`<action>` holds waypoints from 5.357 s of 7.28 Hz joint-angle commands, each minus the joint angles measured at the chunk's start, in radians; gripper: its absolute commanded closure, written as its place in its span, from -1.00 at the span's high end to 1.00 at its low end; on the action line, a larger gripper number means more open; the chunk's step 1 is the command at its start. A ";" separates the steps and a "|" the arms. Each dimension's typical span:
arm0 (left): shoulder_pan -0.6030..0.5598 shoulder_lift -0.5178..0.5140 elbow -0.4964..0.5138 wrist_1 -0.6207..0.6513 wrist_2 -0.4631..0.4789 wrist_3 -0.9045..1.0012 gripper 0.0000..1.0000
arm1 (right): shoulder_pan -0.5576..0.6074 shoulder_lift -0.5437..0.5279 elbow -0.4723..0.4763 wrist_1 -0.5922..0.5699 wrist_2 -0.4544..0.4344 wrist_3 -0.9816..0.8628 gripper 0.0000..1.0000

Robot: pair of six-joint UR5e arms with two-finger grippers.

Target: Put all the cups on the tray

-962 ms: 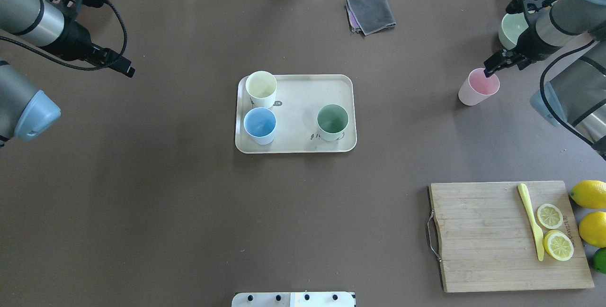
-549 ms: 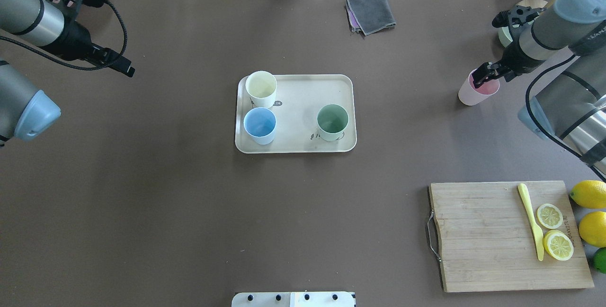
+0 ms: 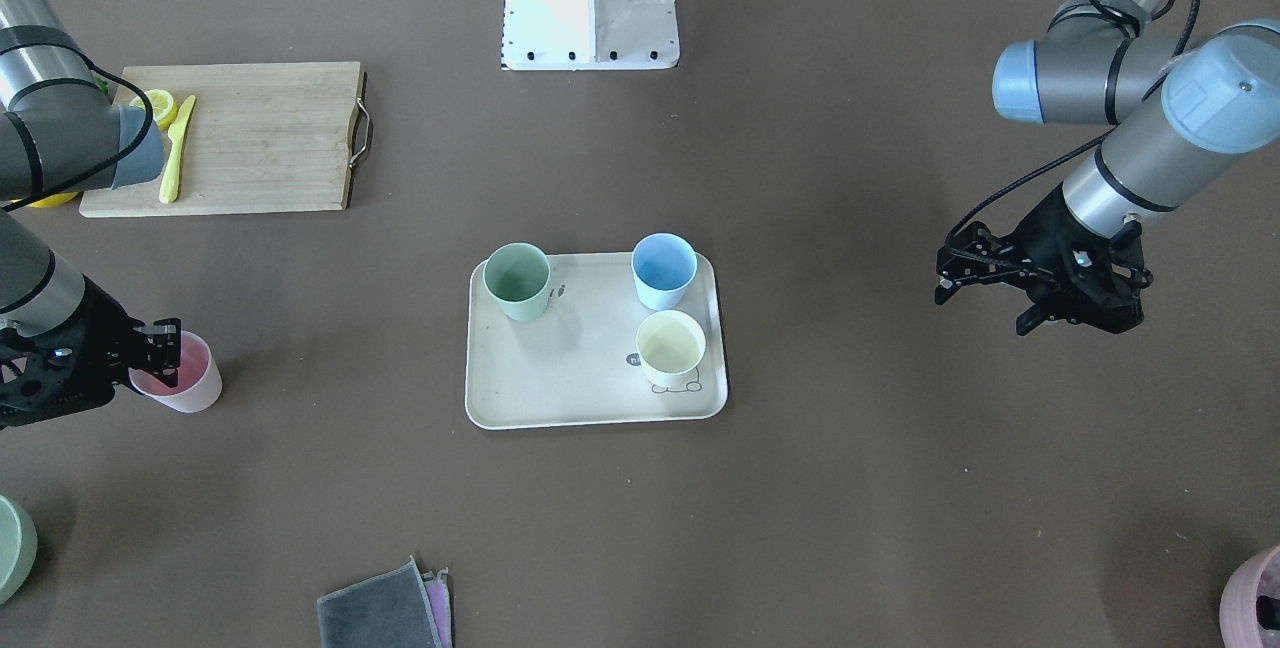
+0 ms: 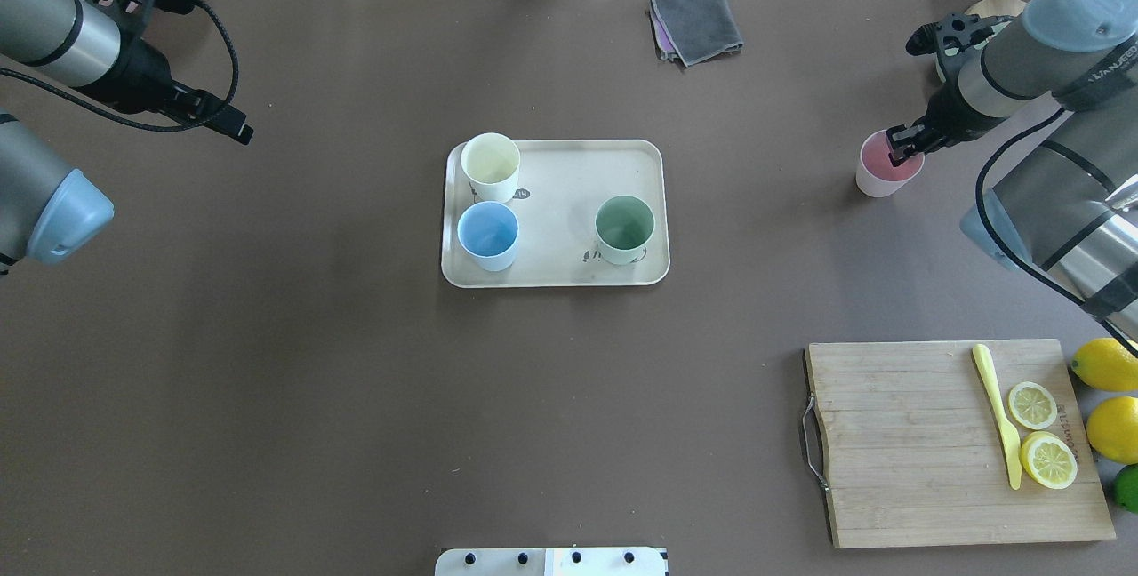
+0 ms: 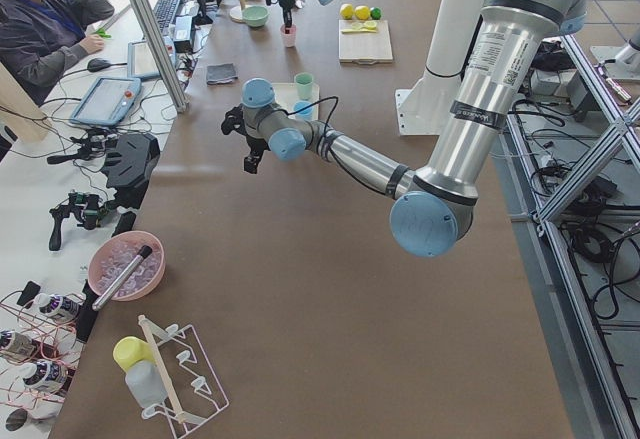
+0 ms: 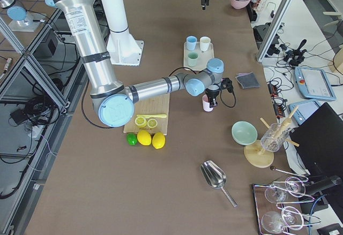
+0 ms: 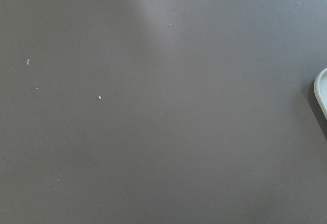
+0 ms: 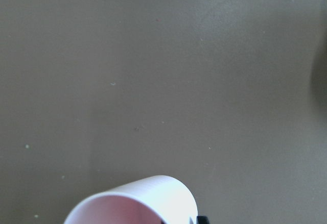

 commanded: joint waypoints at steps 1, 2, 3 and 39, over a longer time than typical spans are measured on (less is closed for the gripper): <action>0.000 0.022 0.005 -0.039 0.000 0.000 0.97 | -0.022 0.026 0.057 -0.008 0.001 0.190 -1.00; 0.000 0.027 0.007 -0.053 0.000 0.000 0.97 | -0.057 0.074 0.079 -0.009 0.001 0.316 -1.00; 0.000 0.028 0.008 -0.053 0.000 0.001 0.97 | -0.119 0.153 0.079 -0.026 -0.012 0.457 -1.00; -0.591 0.295 -0.166 0.723 -0.021 0.928 0.97 | 0.503 -0.438 0.317 -0.429 0.187 -0.569 1.00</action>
